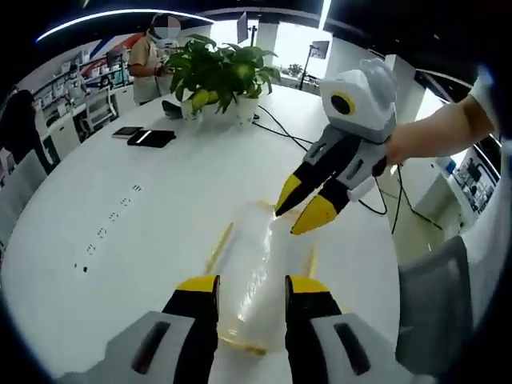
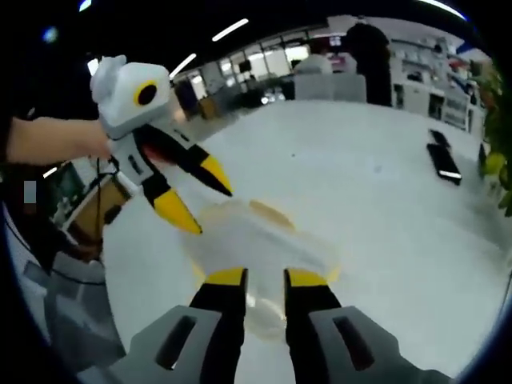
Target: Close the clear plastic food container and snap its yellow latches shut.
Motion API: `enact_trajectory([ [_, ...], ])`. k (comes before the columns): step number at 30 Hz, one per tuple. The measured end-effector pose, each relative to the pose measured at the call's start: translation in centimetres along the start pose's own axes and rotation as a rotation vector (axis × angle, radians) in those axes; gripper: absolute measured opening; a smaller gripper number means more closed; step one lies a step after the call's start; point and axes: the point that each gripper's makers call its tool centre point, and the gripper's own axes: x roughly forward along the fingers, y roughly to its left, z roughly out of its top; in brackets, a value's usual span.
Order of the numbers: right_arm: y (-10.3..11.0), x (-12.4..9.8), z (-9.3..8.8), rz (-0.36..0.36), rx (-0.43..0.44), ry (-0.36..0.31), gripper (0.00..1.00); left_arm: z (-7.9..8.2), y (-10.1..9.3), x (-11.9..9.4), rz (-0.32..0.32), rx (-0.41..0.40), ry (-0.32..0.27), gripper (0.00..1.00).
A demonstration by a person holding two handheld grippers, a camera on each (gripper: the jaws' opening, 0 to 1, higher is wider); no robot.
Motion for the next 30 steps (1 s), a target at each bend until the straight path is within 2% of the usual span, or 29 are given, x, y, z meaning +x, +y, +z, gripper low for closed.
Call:
enact_trajectory([
  [6, 0.5, 0.3, 0.0, 0.03, -0.014, 0.008, 0.16, 0.3, -0.3, 0.5, -0.035, 0.048, 0.016, 0.25],
  [16, 1.1, 0.8, 0.2, 0.065, -0.09, 0.016, 0.14, 0.5, -0.5, 1.4, -0.068, 0.094, 0.028, 0.25],
  [30, 2.3, 1.1, -0.4, 0.109, -0.144, 0.04, 0.13, 0.8, -0.3, 2.3, -0.06, 0.119, 0.046, 0.25],
])
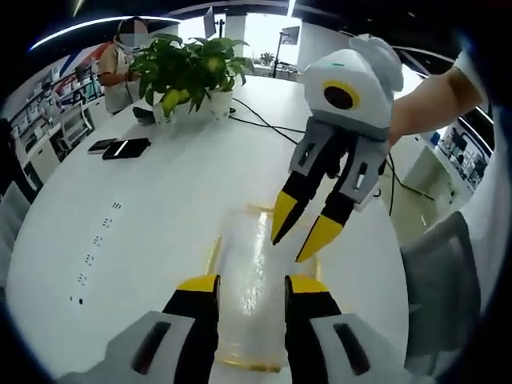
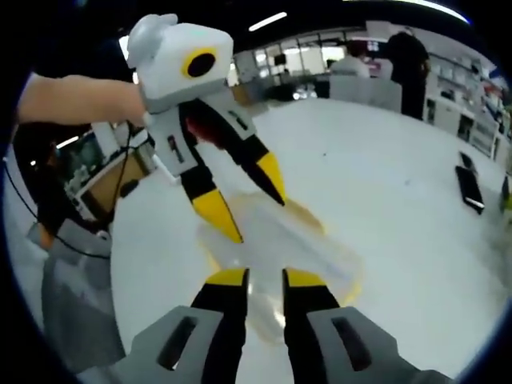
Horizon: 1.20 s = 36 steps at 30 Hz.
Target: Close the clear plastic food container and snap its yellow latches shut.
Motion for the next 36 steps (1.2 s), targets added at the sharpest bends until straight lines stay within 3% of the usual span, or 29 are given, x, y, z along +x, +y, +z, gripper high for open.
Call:
enact_trajectory([
  [14, 1.5, -0.1, -0.5, 0.065, -0.038, 0.023, 0.14, -0.2, 0.8, 0.7, 0.023, 0.004, 0.016, 0.25],
  [29, 3.2, -0.1, -1.8, 0.084, -0.179, 0.063, 0.2, -0.4, 2.0, 1.2, 0.034, -0.001, 0.032, 0.26],
  [33, 3.0, 0.0, -1.9, 0.065, -0.265, 0.071, 0.21, -0.4, 2.1, 1.3, 0.033, 0.001, 0.034, 0.26],
  [36, 2.7, 0.1, -1.9, 0.013, -0.389, 0.074, 0.22, -0.3, 2.3, 1.5, 0.027, 0.001, 0.037, 0.26],
])
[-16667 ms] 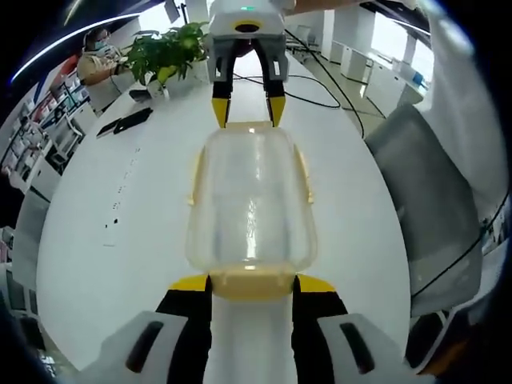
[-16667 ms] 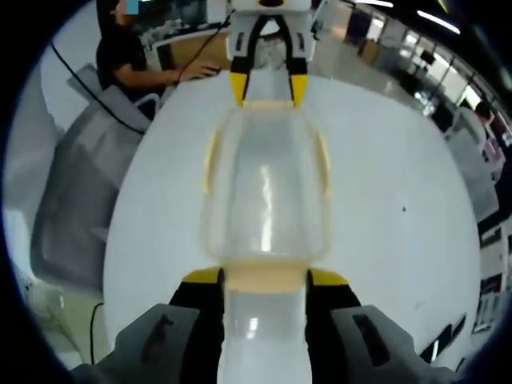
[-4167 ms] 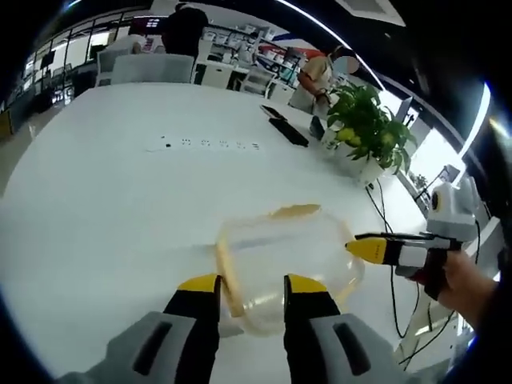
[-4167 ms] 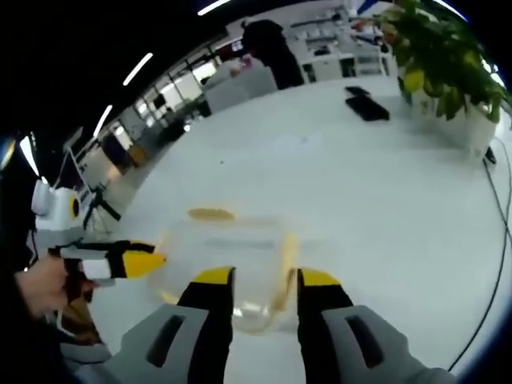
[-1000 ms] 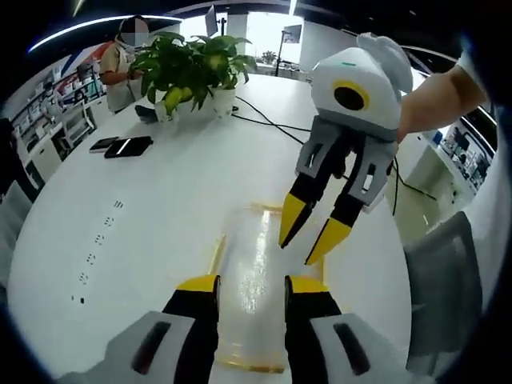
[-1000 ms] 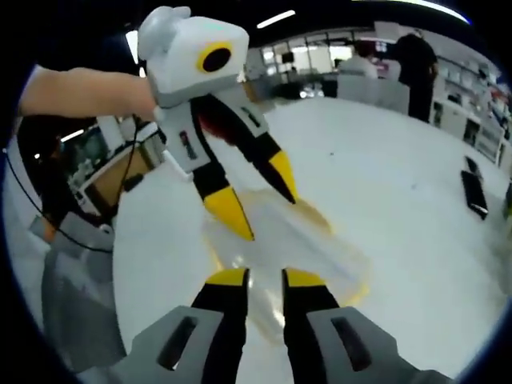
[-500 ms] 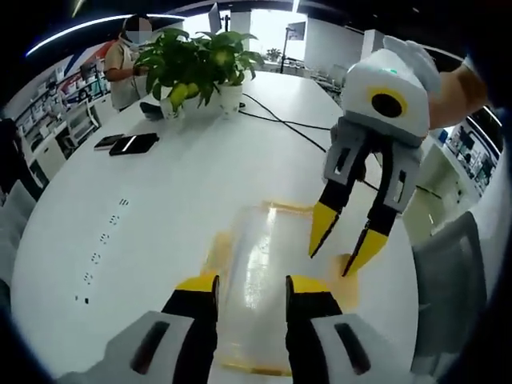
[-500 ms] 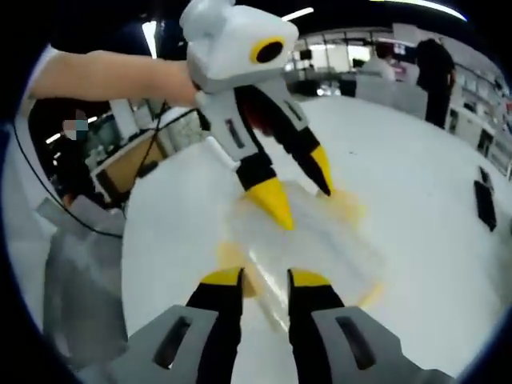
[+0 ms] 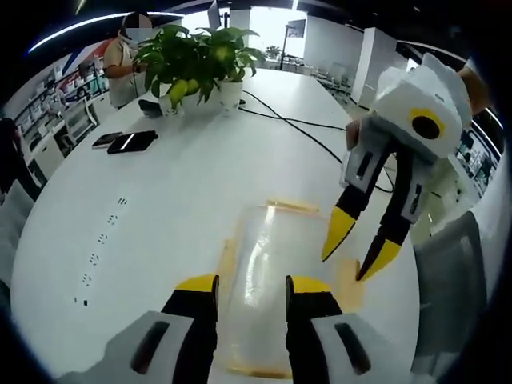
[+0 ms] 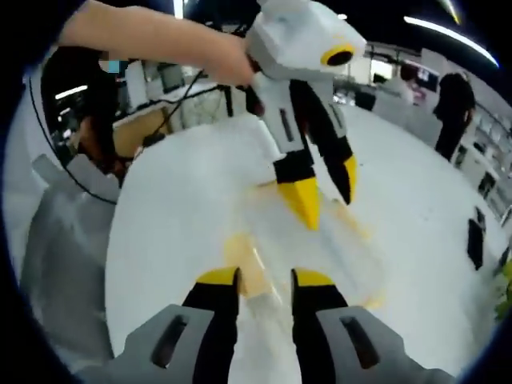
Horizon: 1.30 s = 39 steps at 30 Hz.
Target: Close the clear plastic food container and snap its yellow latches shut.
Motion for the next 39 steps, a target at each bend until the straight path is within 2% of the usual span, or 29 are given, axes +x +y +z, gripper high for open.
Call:
enact_trajectory([
  [3, 0.1, 0.2, -0.2, -0.016, -0.068, 0.018, 0.24, 0.1, 0.1, 0.2, -0.007, 0.001, 0.003, 0.26],
  [6, 0.2, 0.5, -0.7, -0.031, -0.173, 0.056, 0.24, 0.2, 0.0, 0.4, -0.021, 0.013, 0.011, 0.27],
  [15, 0.3, 1.3, -0.3, -0.092, -0.386, 0.053, 0.25, -0.2, -0.1, 1.3, -0.071, 0.063, 0.06, 0.31],
  [19, 0.6, 2.0, -0.5, -0.1, -0.444, 0.063, 0.28, -0.1, 0.0, 1.5, -0.095, 0.062, 0.072, 0.34],
  [22, 0.6, 2.1, -0.4, -0.109, -0.457, 0.065, 0.28, -0.2, -0.2, 1.7, -0.149, 0.055, 0.092, 0.34],
  [24, 0.2, 2.2, -0.4, -0.128, -0.481, 0.071, 0.26, -0.1, 0.5, 2.0, -0.168, 0.046, 0.105, 0.35],
  [30, 0.3, 2.6, -0.3, -0.129, -0.5, 0.074, 0.28, -0.3, 0.0, 2.2, -0.229, 0.045, 0.142, 0.33],
  [33, 0.3, 2.7, -0.3, -0.129, -0.503, 0.074, 0.28, -0.5, 0.0, 2.3, -0.255, 0.012, 0.171, 0.34],
  [36, 0.3, 2.7, -0.3, -0.131, -0.514, 0.076, 0.29, -0.9, -0.1, 2.6, -0.296, -0.063, 0.205, 0.37],
  [39, 0.3, 2.7, -0.3, -0.132, -0.513, 0.079, 0.29, -0.9, -0.4, 2.8, -0.32, -0.061, 0.212, 0.4],
])
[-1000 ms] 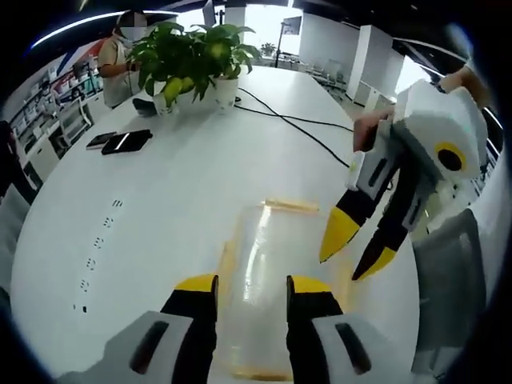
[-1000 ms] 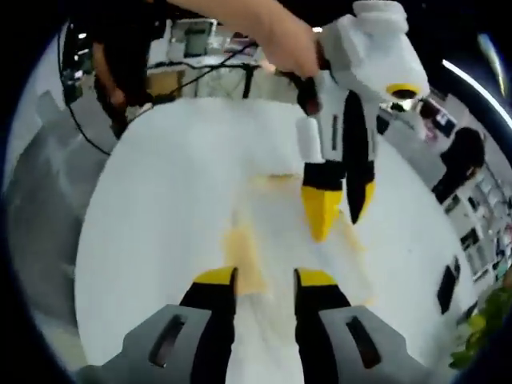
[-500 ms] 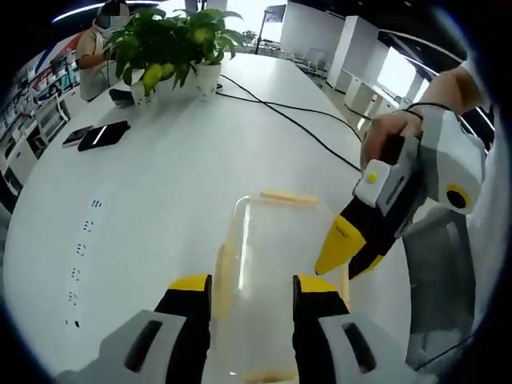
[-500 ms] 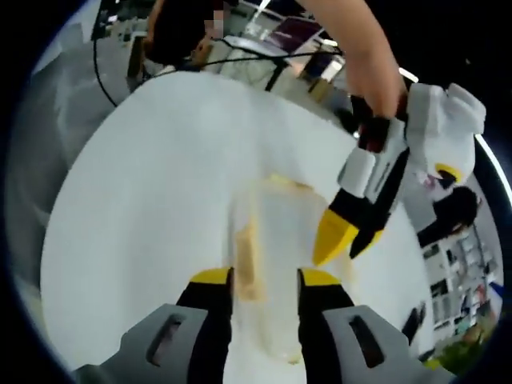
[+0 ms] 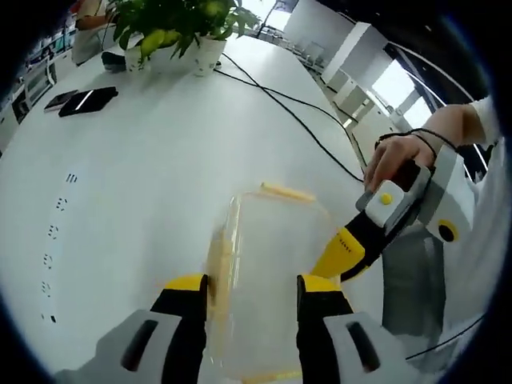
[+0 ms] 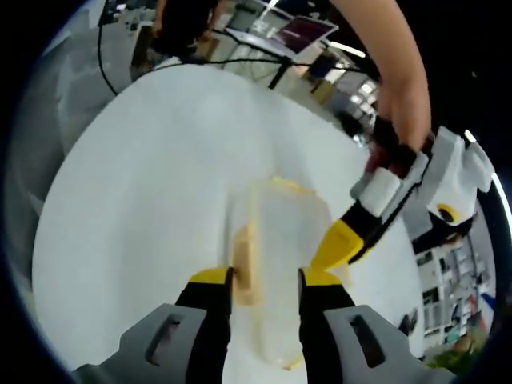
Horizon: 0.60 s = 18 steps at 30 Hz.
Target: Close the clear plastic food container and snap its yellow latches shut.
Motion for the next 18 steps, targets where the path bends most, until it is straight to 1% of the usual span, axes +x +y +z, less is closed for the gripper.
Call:
enact_trajectory([
  [1, 0.0, 0.0, 0.0, -0.001, 0.0, 0.001, 0.29, -0.1, -0.4, 0.2, -0.022, -0.01, 0.012, 0.41],
  [2, 0.0, 0.0, 0.0, -0.001, 0.001, 0.001, 0.29, -0.2, -0.4, 0.3, -0.024, -0.013, 0.027, 0.43],
  [5, 0.1, 0.0, 0.0, -0.003, 0.001, 0.003, 0.29, 0.0, -0.7, 0.1, -0.02, 0.016, 0.035, 0.43],
  [6, 0.1, 0.0, 0.0, -0.004, 0.0, 0.003, 0.29, -0.1, -1.2, 0.1, -0.017, 0.013, 0.036, 0.43],
  [9, 0.1, 0.0, 0.0, -0.005, 0.0, 0.004, 0.29, -0.2, -1.2, 0.1, -0.014, 0.012, 0.036, 0.43],
  [13, 0.1, 0.0, 0.0, -0.004, 0.001, 0.003, 0.29, -0.3, -1.5, 0.2, -0.009, 0.018, 0.039, 0.42],
  [16, 0.2, 0.0, 0.0, 0.0, 0.005, 0.007, 0.28, -0.2, -1.0, 0.2, -0.011, 0.017, 0.039, 0.42],
  [18, 0.1, 0.0, 0.0, -0.001, 0.003, 0.007, 0.29, -0.2, -1.1, 0.2, -0.014, 0.017, 0.038, 0.42],
])
